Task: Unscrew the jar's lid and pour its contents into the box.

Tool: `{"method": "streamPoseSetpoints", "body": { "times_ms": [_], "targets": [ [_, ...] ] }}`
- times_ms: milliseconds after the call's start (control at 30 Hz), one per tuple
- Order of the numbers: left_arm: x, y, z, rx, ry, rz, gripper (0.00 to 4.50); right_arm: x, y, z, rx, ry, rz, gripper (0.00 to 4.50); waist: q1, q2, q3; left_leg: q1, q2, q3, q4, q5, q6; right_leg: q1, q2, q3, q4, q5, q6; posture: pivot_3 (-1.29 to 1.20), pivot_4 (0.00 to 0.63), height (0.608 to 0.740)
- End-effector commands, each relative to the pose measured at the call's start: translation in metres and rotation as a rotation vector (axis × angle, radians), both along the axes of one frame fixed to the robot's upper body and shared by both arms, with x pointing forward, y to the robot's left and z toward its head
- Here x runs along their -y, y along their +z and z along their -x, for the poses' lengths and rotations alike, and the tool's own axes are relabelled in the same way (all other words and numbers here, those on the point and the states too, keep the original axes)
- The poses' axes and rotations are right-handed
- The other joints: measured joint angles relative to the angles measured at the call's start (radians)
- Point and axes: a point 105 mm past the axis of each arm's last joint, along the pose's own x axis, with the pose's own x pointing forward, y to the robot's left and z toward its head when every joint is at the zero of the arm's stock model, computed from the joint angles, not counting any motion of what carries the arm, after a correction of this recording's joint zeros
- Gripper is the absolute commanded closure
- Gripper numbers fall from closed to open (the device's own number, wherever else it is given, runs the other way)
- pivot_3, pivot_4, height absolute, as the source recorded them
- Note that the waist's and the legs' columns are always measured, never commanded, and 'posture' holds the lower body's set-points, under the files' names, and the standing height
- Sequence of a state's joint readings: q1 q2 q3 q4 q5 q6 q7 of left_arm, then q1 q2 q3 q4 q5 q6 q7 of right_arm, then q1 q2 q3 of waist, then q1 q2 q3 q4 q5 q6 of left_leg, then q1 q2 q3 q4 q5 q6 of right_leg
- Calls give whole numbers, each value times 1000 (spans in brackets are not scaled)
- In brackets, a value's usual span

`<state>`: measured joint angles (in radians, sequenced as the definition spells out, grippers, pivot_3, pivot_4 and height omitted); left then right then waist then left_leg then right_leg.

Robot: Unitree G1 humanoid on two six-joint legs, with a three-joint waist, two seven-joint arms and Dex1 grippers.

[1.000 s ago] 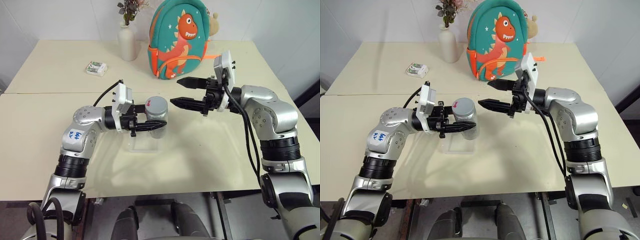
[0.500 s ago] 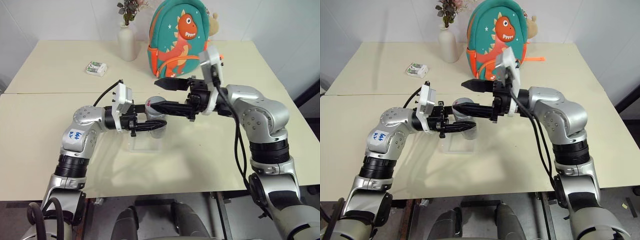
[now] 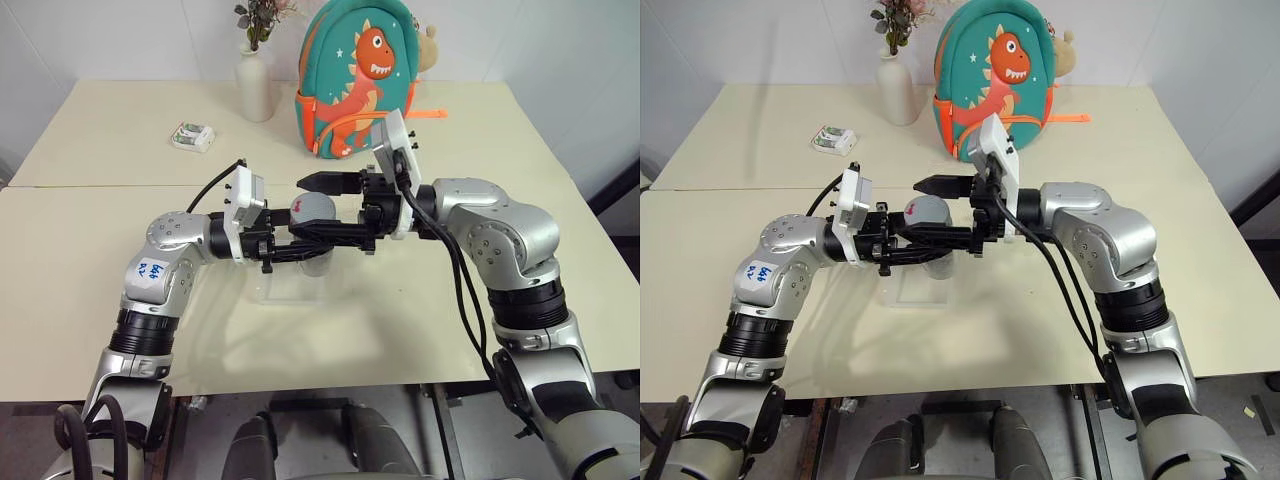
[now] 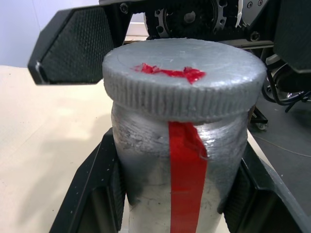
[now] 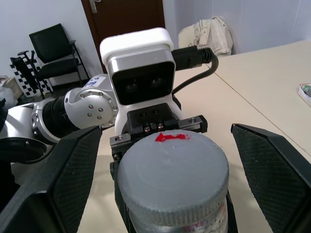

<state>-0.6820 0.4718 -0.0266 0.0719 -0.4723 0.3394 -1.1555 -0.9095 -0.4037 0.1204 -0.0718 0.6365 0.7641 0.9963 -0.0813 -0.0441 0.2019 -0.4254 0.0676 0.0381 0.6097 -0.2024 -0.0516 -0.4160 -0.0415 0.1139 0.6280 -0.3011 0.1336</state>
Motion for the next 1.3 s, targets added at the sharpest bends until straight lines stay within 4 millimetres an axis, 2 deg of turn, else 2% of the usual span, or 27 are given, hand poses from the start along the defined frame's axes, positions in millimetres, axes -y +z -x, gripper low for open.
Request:
{"method": "streamPoseSetpoints", "body": {
  "times_ms": [33,133,267,467,633,767,867,933,1067,1167,1300],
  "targets": [
    [1,10,6,43,-19,21,2422,-1,6,4,32,19,-15,22,0,0,0,0,0,0,0,0,0,0,0,0,0,0,0,0,150,740],
    [1,11,6,45,-20,22,2422,-1,4,3,30,20,-11,579,0,0,0,0,0,0,0,0,0,0,0,0,0,0,0,0,150,740],
    [1,12,6,47,-18,22,2422,-1,6,3,36,20,-17,1885,0,0,0,0,0,0,0,0,0,0,0,0,0,0,0,0,150,740],
    [0,11,6,46,-15,20,2422,-2,31,11,23,62,-130,1949,0,0,0,0,0,0,0,0,0,0,0,0,0,0,0,0,150,740],
    [-1,10,7,44,-14,17,2422,6,66,24,-54,139,-320,1949,-2,1,1,0,0,0,0,0,0,0,0,0,0,0,0,0,150,740],
    [-3,9,8,42,-12,13,2422,14,67,25,-57,111,-322,1949,0,1,1,0,0,-1,-1,0,0,0,0,-1,0,0,0,0,150,740],
    [-6,11,8,44,-3,15,2422,28,53,13,-25,-13,-281,1949,1,1,1,0,0,0,-1,0,0,0,0,-1,-1,0,0,0,150,740],
    [-11,14,8,50,12,23,2422,45,39,1,-6,-132,-248,1949,5,1,1,-1,0,0,-1,0,0,0,0,-1,-1,0,0,0,150,740],
    [-19,23,9,59,31,30,2422,79,-4,-15,21,-355,-144,1949,6,1,1,-1,0,0,-1,0,0,0,0,-1,-3,0,0,0,150,740],
    [-25,28,10,61,42,36,2422,95,-40,-19,19,-463,-93,1949,2,1,1,-1,0,0,-2,0,0,0,0,-1,-3,0,0,0,150,740],
    [-30,33,9,57,54,41,2422,116,-84,-27,-69,-584,-87,1949,-4,1,1,0,0,0,-2,0,0,0,0,0,-1,0,0,0,150,740]
  ]
}}
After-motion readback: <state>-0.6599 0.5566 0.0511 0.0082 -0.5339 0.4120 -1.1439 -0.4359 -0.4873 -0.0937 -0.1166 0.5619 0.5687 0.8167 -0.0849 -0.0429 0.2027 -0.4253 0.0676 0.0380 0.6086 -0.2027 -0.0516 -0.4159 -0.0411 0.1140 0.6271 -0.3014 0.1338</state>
